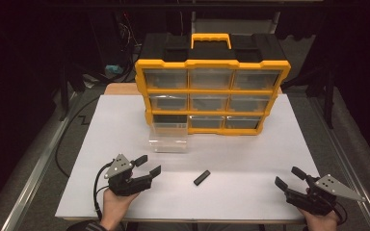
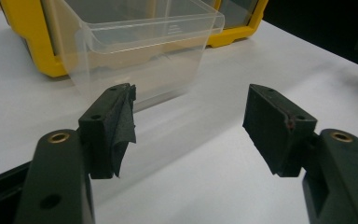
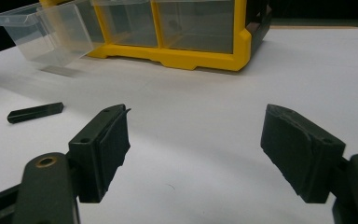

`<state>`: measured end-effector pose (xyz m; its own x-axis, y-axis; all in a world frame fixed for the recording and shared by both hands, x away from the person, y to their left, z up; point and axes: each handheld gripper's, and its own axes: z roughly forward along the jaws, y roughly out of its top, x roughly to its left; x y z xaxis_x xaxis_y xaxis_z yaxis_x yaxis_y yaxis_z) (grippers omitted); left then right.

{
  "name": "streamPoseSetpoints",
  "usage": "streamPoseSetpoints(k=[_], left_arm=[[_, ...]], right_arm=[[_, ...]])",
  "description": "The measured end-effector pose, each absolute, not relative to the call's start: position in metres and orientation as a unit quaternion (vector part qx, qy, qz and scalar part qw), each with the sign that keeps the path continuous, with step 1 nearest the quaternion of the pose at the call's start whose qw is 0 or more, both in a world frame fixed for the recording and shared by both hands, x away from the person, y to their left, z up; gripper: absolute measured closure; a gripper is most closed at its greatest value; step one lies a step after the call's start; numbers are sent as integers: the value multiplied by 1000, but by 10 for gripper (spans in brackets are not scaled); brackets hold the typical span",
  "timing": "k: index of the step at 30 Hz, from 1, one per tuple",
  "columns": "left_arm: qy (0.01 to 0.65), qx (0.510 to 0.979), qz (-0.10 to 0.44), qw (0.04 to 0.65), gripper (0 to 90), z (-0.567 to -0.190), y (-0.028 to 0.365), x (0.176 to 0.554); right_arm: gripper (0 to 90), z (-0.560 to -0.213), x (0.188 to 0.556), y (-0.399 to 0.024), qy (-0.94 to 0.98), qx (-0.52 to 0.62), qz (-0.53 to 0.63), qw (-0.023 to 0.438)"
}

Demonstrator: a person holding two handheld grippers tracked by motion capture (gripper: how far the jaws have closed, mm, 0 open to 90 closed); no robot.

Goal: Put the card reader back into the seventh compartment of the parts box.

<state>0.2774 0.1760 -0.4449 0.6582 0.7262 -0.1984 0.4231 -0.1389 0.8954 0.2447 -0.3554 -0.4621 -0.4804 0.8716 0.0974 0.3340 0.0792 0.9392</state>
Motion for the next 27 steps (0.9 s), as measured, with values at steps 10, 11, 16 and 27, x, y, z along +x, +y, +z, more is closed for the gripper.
streamPoseSetpoints(k=[10,11,16,27], left_arm=[[381,747,137,527,342,-444,168,279],[381,747,137,527,342,-444,168,279],[374,756,133,521,342,-445,163,280],[368,758,122,524,343,-444,155,283]], right_arm=[[237,-462,245,-355,686,440,519,258],[237,-462,245,-355,686,440,519,258],[235,-462,245,-355,686,441,517,259],[235,-462,245,-355,686,441,517,259]])
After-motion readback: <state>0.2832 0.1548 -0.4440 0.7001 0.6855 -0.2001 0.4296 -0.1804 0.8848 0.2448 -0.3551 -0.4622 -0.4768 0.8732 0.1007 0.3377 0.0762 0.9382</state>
